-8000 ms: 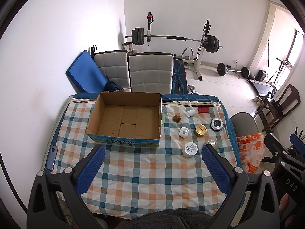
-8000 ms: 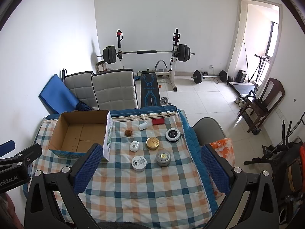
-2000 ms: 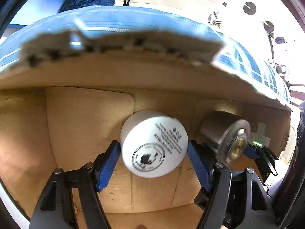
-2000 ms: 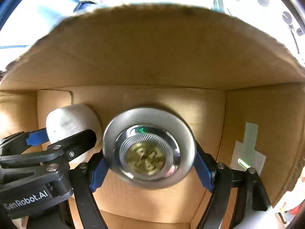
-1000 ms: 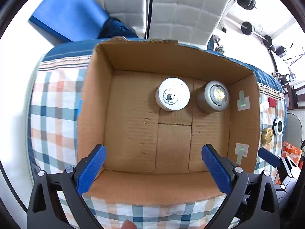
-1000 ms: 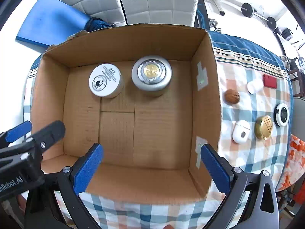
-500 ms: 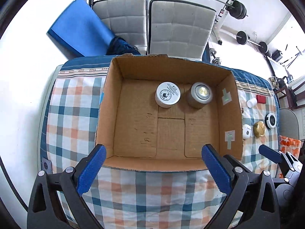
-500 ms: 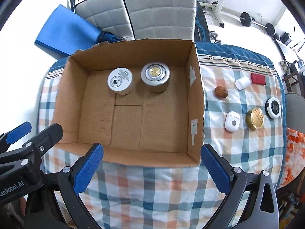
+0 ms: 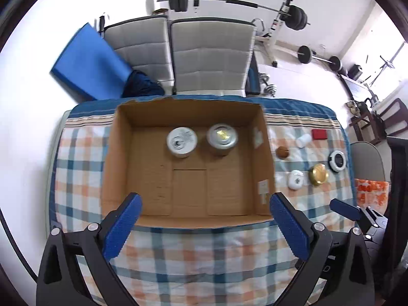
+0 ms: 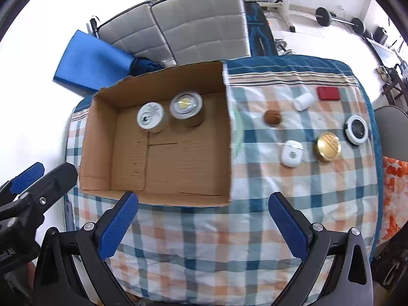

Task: Organize rigid objects
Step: 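Grasp the gold tin with right tool while left tool grasps white earbud case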

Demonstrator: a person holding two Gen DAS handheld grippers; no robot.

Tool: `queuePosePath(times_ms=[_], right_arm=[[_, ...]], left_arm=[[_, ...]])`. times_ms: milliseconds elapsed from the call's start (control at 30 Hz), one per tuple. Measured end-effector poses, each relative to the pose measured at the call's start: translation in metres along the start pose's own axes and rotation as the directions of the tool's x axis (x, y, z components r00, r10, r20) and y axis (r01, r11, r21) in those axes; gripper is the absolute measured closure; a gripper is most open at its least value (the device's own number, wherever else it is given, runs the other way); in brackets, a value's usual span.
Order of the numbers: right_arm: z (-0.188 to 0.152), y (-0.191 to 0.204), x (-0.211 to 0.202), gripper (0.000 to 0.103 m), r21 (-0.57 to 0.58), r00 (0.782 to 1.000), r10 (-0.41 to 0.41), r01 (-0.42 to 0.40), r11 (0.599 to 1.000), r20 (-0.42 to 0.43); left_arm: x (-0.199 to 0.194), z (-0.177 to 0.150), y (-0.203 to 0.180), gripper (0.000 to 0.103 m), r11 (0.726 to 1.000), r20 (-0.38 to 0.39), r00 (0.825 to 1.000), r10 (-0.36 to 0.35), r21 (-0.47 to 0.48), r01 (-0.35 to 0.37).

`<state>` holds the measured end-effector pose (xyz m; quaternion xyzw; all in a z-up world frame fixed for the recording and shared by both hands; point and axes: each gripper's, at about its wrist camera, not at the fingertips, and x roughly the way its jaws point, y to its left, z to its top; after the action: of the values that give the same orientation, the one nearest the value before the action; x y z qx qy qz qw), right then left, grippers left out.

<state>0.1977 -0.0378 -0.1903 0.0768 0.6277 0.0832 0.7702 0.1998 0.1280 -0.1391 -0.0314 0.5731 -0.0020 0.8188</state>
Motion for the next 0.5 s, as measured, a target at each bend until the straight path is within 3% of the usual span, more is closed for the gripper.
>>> queuePosePath(times_ms=[267, 367, 500], right_arm=[[0.020, -0.116, -0.020, 0.000, 0.127, 0.995, -0.096, 0.094, 0.987, 0.011], [0.032, -0.167, -0.006, 0.000, 0.183, 0.992, -0.124, 0.126, 0.975, -0.021], [0.050, -0.217, 0.034, 0.000, 0.231, 0.988, -0.129, 0.145, 0.962, -0.082]], left_arm=[[0.031, 0.026, -0.110, 0.000, 0.992, -0.032, 0.998, -0.057, 0.107, 0.061], [0.062, 0.034, -0.145, 0.000, 0.991, -0.073, 0.995, -0.064, 0.112, 0.072], [0.117, 0.040, -0.181, 0.000, 0.993, -0.144, 0.989, -0.020, 0.112, 0.037]])
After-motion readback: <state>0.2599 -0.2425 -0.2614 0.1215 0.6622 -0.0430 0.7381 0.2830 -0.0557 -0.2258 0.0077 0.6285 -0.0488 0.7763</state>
